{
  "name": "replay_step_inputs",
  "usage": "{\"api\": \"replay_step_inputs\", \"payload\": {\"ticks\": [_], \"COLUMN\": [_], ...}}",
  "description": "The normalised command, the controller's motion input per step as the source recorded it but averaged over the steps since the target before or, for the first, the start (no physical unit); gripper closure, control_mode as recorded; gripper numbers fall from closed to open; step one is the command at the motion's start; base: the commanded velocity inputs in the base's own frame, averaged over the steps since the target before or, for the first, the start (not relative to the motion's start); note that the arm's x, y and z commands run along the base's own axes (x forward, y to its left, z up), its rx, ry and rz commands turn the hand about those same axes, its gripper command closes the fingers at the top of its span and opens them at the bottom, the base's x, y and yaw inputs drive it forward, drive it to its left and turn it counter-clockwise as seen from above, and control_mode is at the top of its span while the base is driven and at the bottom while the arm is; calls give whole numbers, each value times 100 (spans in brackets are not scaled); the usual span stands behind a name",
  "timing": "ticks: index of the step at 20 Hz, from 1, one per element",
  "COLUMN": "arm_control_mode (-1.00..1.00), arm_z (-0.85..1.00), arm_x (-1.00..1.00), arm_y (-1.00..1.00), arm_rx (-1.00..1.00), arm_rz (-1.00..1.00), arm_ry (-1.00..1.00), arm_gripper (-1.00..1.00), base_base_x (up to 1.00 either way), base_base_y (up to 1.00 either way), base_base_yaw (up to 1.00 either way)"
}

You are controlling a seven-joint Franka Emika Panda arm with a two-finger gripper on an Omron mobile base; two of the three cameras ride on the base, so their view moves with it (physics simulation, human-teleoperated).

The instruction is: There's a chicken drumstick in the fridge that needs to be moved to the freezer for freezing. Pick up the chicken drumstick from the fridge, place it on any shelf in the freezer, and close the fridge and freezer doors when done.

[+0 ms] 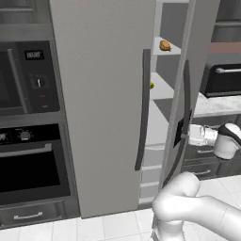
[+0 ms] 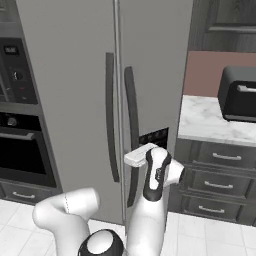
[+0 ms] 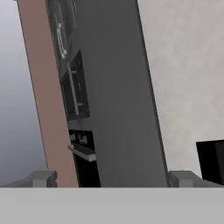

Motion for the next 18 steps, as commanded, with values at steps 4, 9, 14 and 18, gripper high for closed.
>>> {"api": "replay_step_inputs", "payload": {"ticks": [4, 9, 14, 18], "arm_control_mode": [-100, -100, -100, -100], "arm_z": [0, 0, 0, 0], "arm_x": [52, 36, 33, 54], "arm_y": [91, 82, 95, 88], "arm_rx": [0, 0, 0, -2], "arm_rz": [0, 0, 0, -5], "arm_ry": [13, 5, 0, 0], "arm_gripper": [-100, -100, -100, -100], "base_base_x": [0, 0, 0, 0], "base_base_y": [0, 0, 0, 0], "base_base_yaw": [0, 0, 0, 0]}}
